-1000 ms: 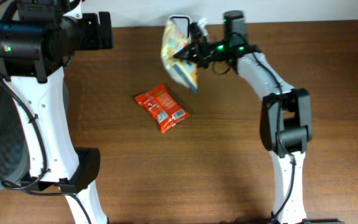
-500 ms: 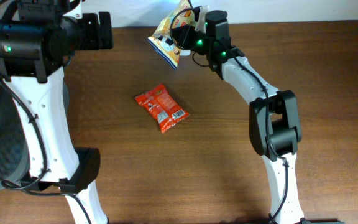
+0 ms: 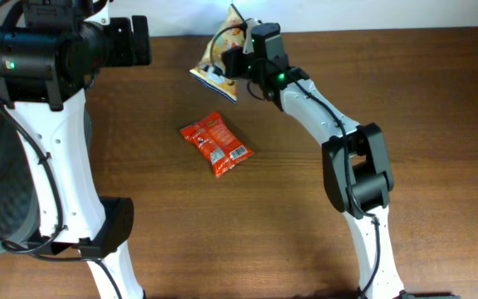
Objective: Scan the item barcode
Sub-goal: 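Carry yellow bag to the right side and release, then grasp red snack bag with right gripper and lift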
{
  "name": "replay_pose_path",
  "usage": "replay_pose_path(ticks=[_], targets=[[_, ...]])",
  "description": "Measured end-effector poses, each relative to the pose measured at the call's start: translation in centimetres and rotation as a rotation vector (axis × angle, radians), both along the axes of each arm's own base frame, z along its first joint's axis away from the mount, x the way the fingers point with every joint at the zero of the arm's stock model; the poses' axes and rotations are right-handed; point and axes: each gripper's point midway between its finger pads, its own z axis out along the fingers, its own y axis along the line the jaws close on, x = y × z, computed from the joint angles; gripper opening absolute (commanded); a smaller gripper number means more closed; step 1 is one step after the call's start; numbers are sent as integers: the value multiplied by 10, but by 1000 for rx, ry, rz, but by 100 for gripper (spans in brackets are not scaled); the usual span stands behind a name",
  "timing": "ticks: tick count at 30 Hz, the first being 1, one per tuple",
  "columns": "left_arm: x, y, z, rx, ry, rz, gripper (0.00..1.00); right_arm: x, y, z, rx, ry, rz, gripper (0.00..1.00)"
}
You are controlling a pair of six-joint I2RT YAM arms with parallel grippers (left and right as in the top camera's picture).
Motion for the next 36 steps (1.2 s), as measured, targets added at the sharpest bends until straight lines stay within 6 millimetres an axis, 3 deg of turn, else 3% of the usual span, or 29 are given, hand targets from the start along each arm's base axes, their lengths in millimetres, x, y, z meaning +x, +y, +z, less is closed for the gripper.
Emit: replay_pose_path(ticks=[2, 3, 4, 7, 8, 9, 10, 11, 13, 15, 18, 19, 21, 23, 26, 28, 31, 33, 35, 36], targets=[[0, 0, 0, 1, 0, 0, 99, 10, -44, 6, -36, 67, -60, 4], [0, 0, 0, 0, -1, 0, 99, 23, -89, 32, -41, 68, -130, 4], [0, 0, 0, 0, 0, 0, 99, 26, -110, 42, -41, 76, -158, 4], [0, 0, 0, 0, -1, 1, 99, 19, -242, 110, -45, 98, -361, 4], [0, 0, 0, 0, -1, 0, 99, 6, -304, 138, -43, 97, -464, 4], [0, 0, 0, 0, 0, 0, 99, -15, -358, 150, -43, 132, -559, 4], [0, 0, 0, 0, 0, 0, 99, -48, -422, 146, -44, 219, -681, 4], [0, 0, 0, 0, 0, 0, 99, -80, -466, 130, -44, 319, -763, 4], [0, 0, 0, 0, 0, 0, 99, -135, -531, 94, -66, 489, -865, 4], [0, 0, 0, 0, -1, 0, 99, -181, -580, 59, -109, 624, -952, 7], [0, 0, 0, 0, -1, 0, 99, -218, -615, 16, -117, 720, -1019, 90], [0, 0, 0, 0, -1, 0, 99, -225, -621, 5, -116, 739, -1031, 95], [0, 0, 0, 0, -1, 0, 99, -237, -624, -16, -112, 780, -1031, 96], [0, 0, 0, 0, -1, 0, 99, -239, -619, -23, -99, 798, -1015, 96], [0, 0, 0, 0, -1, 0, 99, -213, -591, -13, 80, 717, -887, 96], [0, 0, 0, 0, -1, 0, 99, -189, -556, 7, 185, 627, -724, 96], [0, 0, 0, 0, -1, 0, 99, -163, -470, 52, 220, 521, -420, 96], [0, 0, 0, 0, -1, 1, 99, -149, -377, 78, 173, 464, -142, 96], [0, 0, 0, 0, -1, 0, 99, -152, -291, 77, 82, 427, 147, 98], [0, 0, 0, 0, -1, 0, 99, -157, -230, 68, -11, 387, 346, 99]])
